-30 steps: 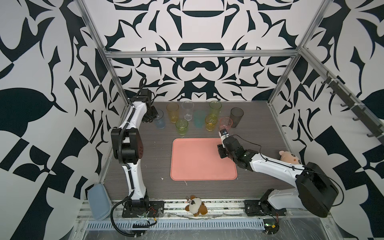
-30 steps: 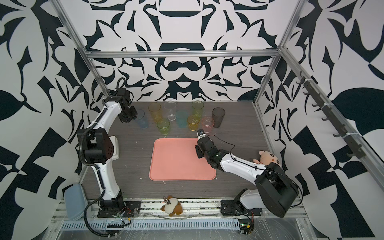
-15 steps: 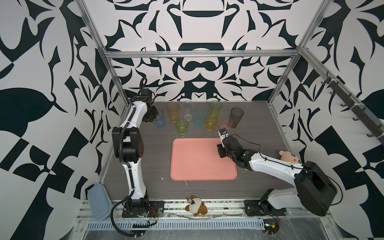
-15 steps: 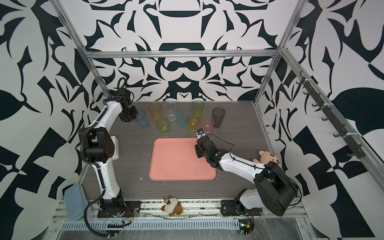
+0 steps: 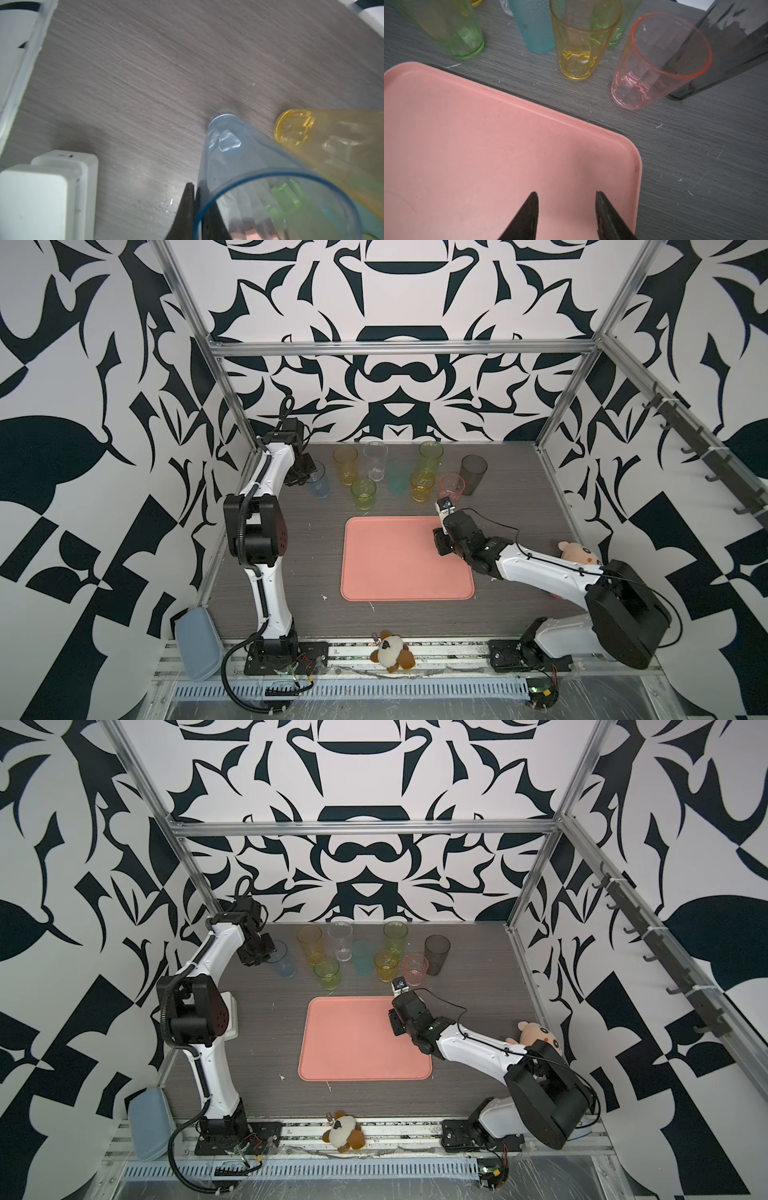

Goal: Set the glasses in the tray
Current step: 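Lift the blue glass with the left gripper and carry it over the tray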

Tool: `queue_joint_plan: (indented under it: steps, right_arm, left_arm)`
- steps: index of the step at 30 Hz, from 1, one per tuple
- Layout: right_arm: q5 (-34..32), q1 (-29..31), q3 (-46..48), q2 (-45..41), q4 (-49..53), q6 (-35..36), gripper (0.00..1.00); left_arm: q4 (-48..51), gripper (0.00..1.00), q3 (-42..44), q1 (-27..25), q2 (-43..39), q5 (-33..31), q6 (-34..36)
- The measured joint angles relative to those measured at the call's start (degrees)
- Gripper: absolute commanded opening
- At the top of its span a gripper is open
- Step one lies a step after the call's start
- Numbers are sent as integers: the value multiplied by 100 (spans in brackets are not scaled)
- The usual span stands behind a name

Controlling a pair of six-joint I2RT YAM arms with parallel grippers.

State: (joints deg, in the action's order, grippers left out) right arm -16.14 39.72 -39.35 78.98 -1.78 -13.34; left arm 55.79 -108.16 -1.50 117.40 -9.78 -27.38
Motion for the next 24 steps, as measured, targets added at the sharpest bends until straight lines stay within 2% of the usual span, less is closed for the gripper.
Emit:
queue_joint_plan:
  steps: [13, 24]
  right_arm:
    - [4, 0, -4, 13, 68, 0, 48]
    - [2, 0, -4, 13, 72, 0, 47]
  left_arm:
    - [468, 0, 1176, -96, -1945, -192, 74]
    - [966, 0, 1904, -697, -3029, -280, 188]
